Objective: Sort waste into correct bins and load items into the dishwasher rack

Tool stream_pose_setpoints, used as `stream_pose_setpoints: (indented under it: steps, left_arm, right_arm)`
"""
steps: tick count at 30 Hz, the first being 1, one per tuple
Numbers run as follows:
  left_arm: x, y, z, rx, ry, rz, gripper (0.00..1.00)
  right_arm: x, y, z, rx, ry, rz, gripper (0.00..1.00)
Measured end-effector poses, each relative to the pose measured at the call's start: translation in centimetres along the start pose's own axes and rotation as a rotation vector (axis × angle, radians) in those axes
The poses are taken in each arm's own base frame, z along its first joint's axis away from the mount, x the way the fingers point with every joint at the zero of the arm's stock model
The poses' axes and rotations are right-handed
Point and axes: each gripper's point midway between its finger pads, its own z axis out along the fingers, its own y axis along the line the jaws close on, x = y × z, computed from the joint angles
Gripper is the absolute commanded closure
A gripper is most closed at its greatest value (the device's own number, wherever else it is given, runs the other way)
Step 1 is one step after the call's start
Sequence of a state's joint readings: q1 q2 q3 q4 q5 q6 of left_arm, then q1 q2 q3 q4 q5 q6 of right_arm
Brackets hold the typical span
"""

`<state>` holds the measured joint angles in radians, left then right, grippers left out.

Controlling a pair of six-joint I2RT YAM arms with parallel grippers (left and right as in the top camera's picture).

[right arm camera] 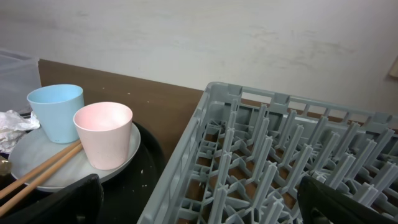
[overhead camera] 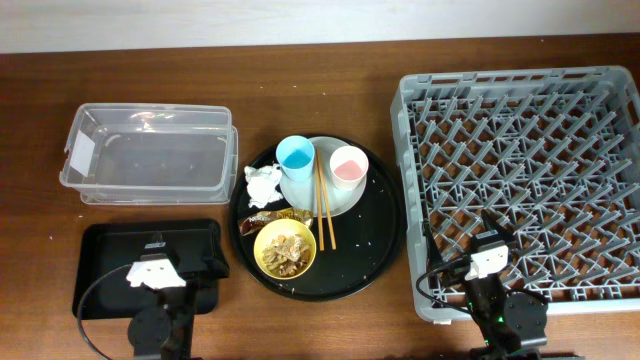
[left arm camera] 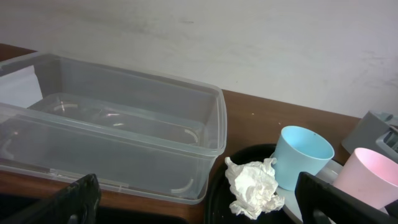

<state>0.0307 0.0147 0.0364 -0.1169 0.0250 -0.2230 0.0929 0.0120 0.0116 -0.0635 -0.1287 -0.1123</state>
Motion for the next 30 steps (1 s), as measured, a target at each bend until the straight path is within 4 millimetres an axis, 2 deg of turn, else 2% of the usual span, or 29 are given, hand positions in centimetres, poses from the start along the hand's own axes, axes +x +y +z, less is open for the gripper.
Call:
stream_pose_setpoints:
  steps: [6, 8, 10, 12, 14, 16, 17, 19, 20, 23, 27, 28, 29, 30]
  left_arm:
    - [0.0, 0.1, 0.0, -0.008, -0.001, 0.000, 0.01]
    - [-1.0, -0.2, 0.0, 0.006, -0.043, 0.001, 0.01]
    - [-1.4, -1.7, -0.1, 0.091, -0.052, 0.005, 0.01]
    - [-0.4, -2.9, -0.7, 0.154, 0.040, 0.003, 0.01]
    - [-1.8, -4.0, -2.0, 0.187, 0.079, 0.008, 0.01]
    - [-6.3, -5.4, -4.3, 0.210, 0.079, 0.030, 0.01]
    - [-7.7, -5.8, -5.0, 0.215, 0.077, 0.038, 0.01]
    - [-10.4, -7.0, -6.5, 0.230, 0.180, 0.043, 0.01]
    - [-10.7, -7.4, -6.6, 0.237, 0.217, 0.045, 0.01]
    - [-10.8, -7.9, -6.1, 0.213, 0.517, 0.006, 0.01]
    - [-10.3, -8.9, -3.8, 0.243, 0.737, -0.042, 0.01]
    - [-9.5, -9.5, -3.3, 0.278, 0.787, -0.070, 0.22]
    - [-8.8, -9.8, -2.7, 0.297, 0.828, -0.092, 0.34]
    - [-8.3, -10.0, -2.3, 0.308, 0.858, -0.108, 0.38]
  right_arm:
    - [0.0, 0.0, 0.0, 0.000, 0.000, 0.000, 0.02]
    - [0.0, 0.0, 0.0, 0.000, 0.000, 0.000, 0.02]
    - [0.0, 0.0, 0.0, 0.000, 0.000, 0.000, 0.02]
    - [0.0, 0.0, 0.0, 0.000, 0.000, 0.000, 0.02]
    - [0.0, 0.0, 0.0, 0.000, 0.000, 0.000, 0.02]
    - [0.0, 0.0, 0.0, 0.000, 0.000, 0.000, 0.01]
    - [0.0, 0.0, 0.0, 0.000, 0.000, 0.000, 0.02]
    - [0.0, 0.0, 0.0, 0.000, 0.001, 0.001, 0.02]
    - [0.0, 0.0, 0.0, 0.000, 0.000, 0.000, 0.02]
    - [0.0, 0.0, 0.0, 0.000, 0.000, 0.000, 0.02]
    - [0.0, 0.0, 0.0, 0.000, 0.000, 0.000, 0.02]
    - [0.0, 0.0, 0.0, 0.000, 0.000, 0.000, 0.02]
    - [0.0, 0.0, 0.0, 0.000, 0.000, 0.000, 0.02]
    - [0.0, 0.0, 0.0, 0.000, 0.000, 0.000, 0.02]
